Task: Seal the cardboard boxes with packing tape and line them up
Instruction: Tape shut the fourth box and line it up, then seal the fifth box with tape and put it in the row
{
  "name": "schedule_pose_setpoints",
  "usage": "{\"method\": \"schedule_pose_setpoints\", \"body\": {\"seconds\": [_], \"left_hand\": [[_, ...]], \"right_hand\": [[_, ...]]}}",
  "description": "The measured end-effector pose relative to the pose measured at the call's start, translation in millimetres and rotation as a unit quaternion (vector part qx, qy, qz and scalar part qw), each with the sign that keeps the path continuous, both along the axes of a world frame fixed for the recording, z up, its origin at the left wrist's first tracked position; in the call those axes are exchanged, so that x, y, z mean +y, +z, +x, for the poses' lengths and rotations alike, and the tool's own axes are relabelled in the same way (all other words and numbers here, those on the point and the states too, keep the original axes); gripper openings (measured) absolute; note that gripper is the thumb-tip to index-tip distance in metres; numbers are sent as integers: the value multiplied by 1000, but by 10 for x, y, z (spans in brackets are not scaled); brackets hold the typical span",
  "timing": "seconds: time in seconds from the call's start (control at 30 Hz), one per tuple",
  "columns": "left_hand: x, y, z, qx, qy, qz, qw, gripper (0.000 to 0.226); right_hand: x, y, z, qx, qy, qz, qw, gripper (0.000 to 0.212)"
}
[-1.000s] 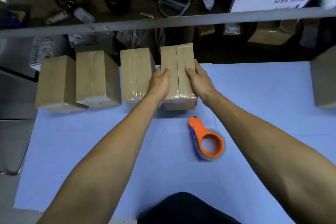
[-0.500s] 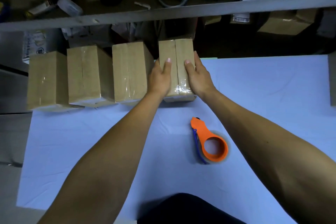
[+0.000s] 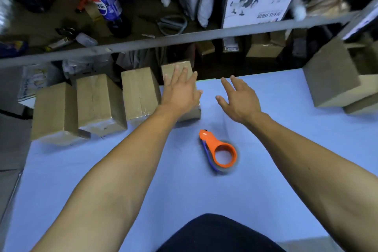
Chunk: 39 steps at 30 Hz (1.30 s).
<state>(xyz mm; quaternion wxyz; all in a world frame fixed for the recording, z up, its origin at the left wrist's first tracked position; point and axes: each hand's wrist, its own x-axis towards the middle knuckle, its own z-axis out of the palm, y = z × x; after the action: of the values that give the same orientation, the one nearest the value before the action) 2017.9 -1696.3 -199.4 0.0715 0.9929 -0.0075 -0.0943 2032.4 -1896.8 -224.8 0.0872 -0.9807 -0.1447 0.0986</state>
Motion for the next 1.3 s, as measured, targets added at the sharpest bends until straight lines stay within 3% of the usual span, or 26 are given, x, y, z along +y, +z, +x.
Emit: {"method": "schedule_pose_setpoints", "body": {"seconds": [0.3,0.5,0.97,1.3], "left_hand": [[-696,250,-500,-24,-140,32,989,67],[-1205,288,-738,-17,-171,52,984,64],[-2821,202,-814,20,-120,70,990,63],[-3330,202,-410,28,-133,35,990,62]], "right_hand": [[-779,412,-896,-34,-85,-76,993,65],[-1303,425,-1213,-44,-107,-80,990,63],[-3013,408,-1021,-14,-73,-60,995,61],[-3425,336,-722,21,-136,-18,990,61]]}}
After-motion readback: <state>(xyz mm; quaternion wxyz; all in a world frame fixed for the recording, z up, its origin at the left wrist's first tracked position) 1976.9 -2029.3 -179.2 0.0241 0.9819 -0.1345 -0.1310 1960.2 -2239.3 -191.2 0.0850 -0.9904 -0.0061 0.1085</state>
